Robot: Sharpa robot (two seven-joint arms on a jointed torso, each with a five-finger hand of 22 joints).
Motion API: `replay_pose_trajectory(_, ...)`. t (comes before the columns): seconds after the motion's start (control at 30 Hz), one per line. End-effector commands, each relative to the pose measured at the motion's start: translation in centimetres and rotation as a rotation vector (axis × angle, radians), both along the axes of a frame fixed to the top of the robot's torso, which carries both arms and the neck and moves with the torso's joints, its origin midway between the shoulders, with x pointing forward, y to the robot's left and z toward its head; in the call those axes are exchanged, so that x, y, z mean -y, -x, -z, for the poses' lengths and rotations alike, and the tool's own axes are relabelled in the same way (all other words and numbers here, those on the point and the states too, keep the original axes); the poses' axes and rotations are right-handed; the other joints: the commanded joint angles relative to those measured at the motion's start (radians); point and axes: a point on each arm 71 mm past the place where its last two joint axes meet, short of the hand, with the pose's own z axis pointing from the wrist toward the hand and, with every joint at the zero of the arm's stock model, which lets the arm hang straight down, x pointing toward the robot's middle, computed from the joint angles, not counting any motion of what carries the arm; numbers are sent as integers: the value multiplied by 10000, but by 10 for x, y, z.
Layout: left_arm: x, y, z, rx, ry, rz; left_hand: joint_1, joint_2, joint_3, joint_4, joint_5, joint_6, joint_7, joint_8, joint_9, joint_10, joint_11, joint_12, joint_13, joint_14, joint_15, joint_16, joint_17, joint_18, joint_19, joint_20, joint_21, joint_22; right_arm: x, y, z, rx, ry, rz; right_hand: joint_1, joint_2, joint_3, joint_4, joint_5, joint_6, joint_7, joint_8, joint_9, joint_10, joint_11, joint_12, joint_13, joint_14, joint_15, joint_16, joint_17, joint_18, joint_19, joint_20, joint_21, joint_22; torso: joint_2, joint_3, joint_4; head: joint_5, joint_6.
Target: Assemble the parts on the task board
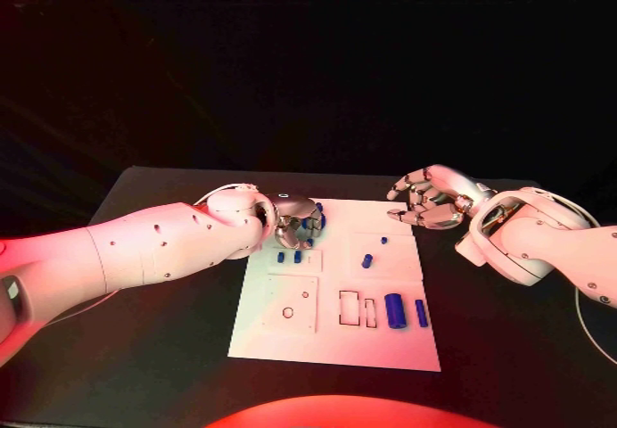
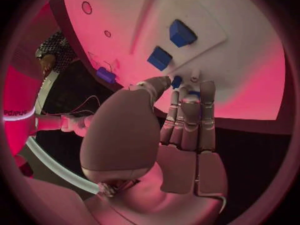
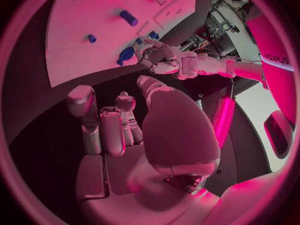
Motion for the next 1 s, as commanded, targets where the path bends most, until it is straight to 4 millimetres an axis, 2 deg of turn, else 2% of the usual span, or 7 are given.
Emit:
replay_pose_trajectory(0.03, 1, 0, 1, -117, -171, 96, 99, 24, 113, -33, -5, 106, 1, -48, -49, 102, 21, -31, -34, 79, -17, 83, 12, -24, 78, -34, 89, 73, -1, 1, 0, 60, -50, -124, -66, -54, 85, 1, 50, -82, 12, 59, -16, -66, 2, -35, -15, 158, -57, -31, -8, 133, -70, -10, -29, -9, -1, 2, 14, -19, -15)
replay_pose_trajectory(0.37, 2, -2, 3, -234, -237, 67, 113, 93, 300, -211, -26, 403, -65, -98, -254, 397, -54, -72, -175, 322, -69, 412, 377, -104, 368, -80, 524, 627, -2, 1, 0, 41, -46, -150, -69, -48, 93, 4, 52, -81, 12, 66, -19, -41, 0, -19, -1, 157, -59, -45, -15, 133, -68, -11, -45, -17, -10, -1, 10, -12, -33)
replay_pose_trajectory(0.63, 2, -3, 5, -350, -305, 47, 68, 98, 329, -245, -37, 505, -92, -122, -318, 489, -81, -97, -220, 352, -89, 466, 402, -117, 398, -95, 607, 727, -3, 1, 0, 29, -46, -171, -69, -48, 93, 4, 52, -81, 12, 66, -19, -41, 0, -19, -1, 157, -59, -45, -15, 133, -68, -11, -45, -17, -5, 1, 19, -20, -37)
replay_pose_trajectory(1.0, 6, -3, 10, -485, -360, 93, 1, 136, 392, -349, -63, 731, -148, -192, -459, 751, -148, -149, -313, 603, -144, 771, 794, -192, 668, -137, 920, 1167, -4, 2, 0, 11, -46, -191, -70, -38, 106, 5, 57, -76, 10, 76, -21, -14, -2, -3, 10, 158, -61, -59, -23, 132, -61, -13, -55, -24, 4, -5, 12, -39, -77)
